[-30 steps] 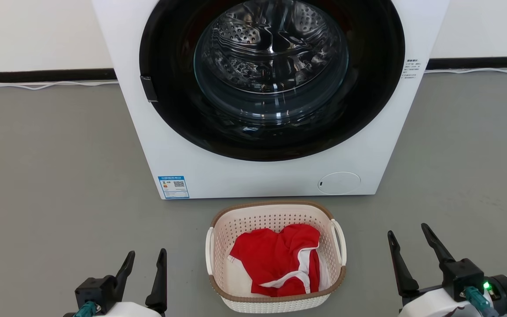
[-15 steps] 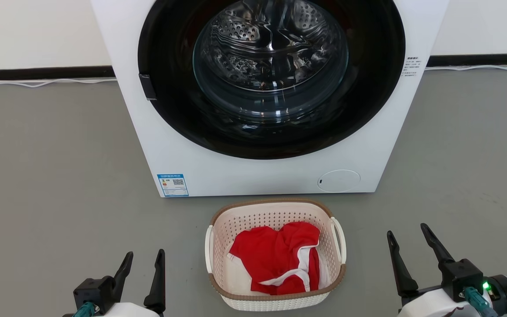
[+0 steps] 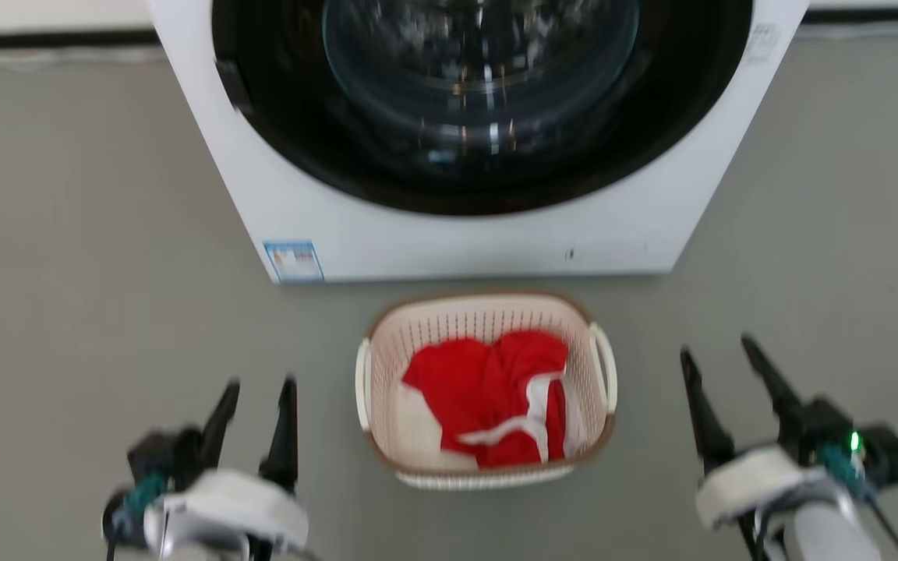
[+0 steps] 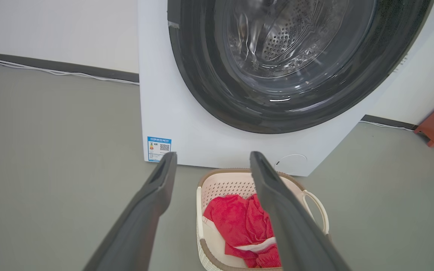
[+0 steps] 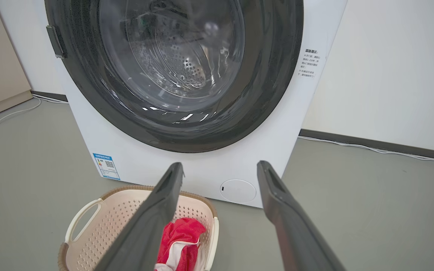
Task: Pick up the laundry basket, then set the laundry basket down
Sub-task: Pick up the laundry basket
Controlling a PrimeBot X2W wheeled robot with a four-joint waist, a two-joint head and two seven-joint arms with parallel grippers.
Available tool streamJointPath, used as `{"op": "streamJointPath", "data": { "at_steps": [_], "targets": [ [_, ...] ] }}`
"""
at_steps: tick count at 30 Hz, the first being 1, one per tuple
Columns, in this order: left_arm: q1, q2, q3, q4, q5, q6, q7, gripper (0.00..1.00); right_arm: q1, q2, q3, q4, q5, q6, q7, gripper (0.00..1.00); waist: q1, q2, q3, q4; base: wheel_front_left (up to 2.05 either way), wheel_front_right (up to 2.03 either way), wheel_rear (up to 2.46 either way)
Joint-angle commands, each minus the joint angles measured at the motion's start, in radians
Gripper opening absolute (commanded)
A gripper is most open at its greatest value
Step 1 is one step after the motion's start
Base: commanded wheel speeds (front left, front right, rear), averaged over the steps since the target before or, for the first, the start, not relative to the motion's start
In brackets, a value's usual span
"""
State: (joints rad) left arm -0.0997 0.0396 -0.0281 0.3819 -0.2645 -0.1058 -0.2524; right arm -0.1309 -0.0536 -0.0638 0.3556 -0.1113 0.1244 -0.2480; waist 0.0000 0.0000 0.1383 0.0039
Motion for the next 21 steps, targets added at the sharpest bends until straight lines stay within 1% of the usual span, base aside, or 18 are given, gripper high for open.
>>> {"op": "streamJointPath", "data": {
  "at_steps": [1,7,12,17,21],
  "targets": [
    [-0.065,0.011,0.024,-0.019,-0.01,-0.002,-0.009,1.0,-0.059,-0.009,0.021,-0.013,0.003,0.006,-0.014,1.0,0.0,0.0,0.086,-0.002,0.0,0.0,0.0],
    [-0.204,0.011,0.007,0.005,-0.033,-0.004,-0.009,1.0,-0.212,-0.008,-0.006,0.053,-0.004,0.006,-0.014,1.0,0.0,0.0,0.276,-0.001,0.0,0.0,0.0],
    [-0.325,0.011,-0.005,0.06,-0.035,-0.011,-0.009,1.0,-0.345,-0.006,-0.032,0.125,-0.021,0.006,-0.014,1.0,0.0,0.0,0.421,-0.005,0.0,0.0,0.0],
    [-0.442,0.011,-0.024,0.155,-0.002,-0.004,-0.009,1.0,-0.459,-0.011,-0.043,0.254,-0.048,0.006,-0.014,1.0,0.0,0.0,0.523,-0.008,0.0,0.0,0.0],
    [-0.522,0.011,-0.048,0.239,-0.007,0.017,-0.009,1.0,-0.54,-0.012,-0.041,0.349,-0.06,0.006,-0.014,1.0,0.0,0.0,0.589,-0.011,0.0,0.0,0.0]
  ]
}}
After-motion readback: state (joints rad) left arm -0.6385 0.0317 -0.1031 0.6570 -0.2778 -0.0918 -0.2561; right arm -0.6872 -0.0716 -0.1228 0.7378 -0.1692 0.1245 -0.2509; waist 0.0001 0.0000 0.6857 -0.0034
